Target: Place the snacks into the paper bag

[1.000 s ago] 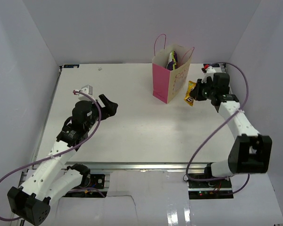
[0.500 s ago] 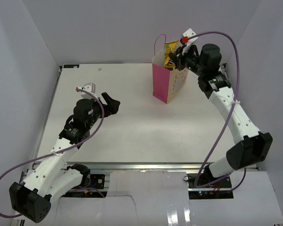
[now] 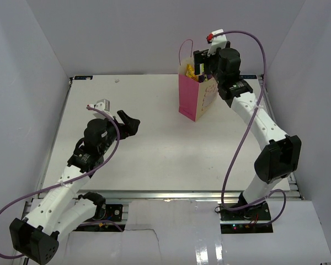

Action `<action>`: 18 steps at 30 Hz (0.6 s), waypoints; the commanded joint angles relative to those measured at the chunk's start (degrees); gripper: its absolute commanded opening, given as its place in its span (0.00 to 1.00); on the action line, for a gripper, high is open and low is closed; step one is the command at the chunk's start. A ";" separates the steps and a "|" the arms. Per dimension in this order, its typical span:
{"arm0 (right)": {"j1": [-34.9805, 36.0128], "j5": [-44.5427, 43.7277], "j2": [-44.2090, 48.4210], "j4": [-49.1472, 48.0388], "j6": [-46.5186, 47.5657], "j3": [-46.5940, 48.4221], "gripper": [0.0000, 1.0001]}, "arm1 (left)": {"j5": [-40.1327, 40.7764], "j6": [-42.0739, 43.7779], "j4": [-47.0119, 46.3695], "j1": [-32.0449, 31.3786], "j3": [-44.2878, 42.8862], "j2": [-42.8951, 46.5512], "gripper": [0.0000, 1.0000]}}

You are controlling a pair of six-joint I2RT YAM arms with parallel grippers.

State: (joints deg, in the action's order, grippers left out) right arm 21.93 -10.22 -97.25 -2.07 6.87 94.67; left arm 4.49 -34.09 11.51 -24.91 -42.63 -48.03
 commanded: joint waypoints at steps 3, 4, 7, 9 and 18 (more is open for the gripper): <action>0.30 9.68 7.16 8.63 3.32 5.77 0.90 | -0.80 2.44 -0.87 0.21 -1.92 -0.04 0.91; 0.30 11.17 7.60 11.53 3.76 7.18 0.90 | -0.80 3.05 -0.61 0.21 -2.97 -0.22 0.91; 0.30 11.55 11.55 19.98 4.99 1.96 0.90 | -0.45 5.17 0.00 0.21 -4.73 -0.57 0.91; 0.22 4.21 16.03 21.93 5.34 -4.29 0.90 | -0.19 6.31 0.27 0.21 -5.27 -0.49 0.91; -8.39 -7.62 34.14 20.52 5.87 -30.76 0.90 | -1.50 7.72 0.80 0.21 -7.64 -3.82 0.92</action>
State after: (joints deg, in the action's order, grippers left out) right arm 15.42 -13.06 -67.37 18.37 12.08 66.78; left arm 4.05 -27.66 12.03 -24.91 -47.64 -50.19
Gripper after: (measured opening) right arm 0.900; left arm 0.916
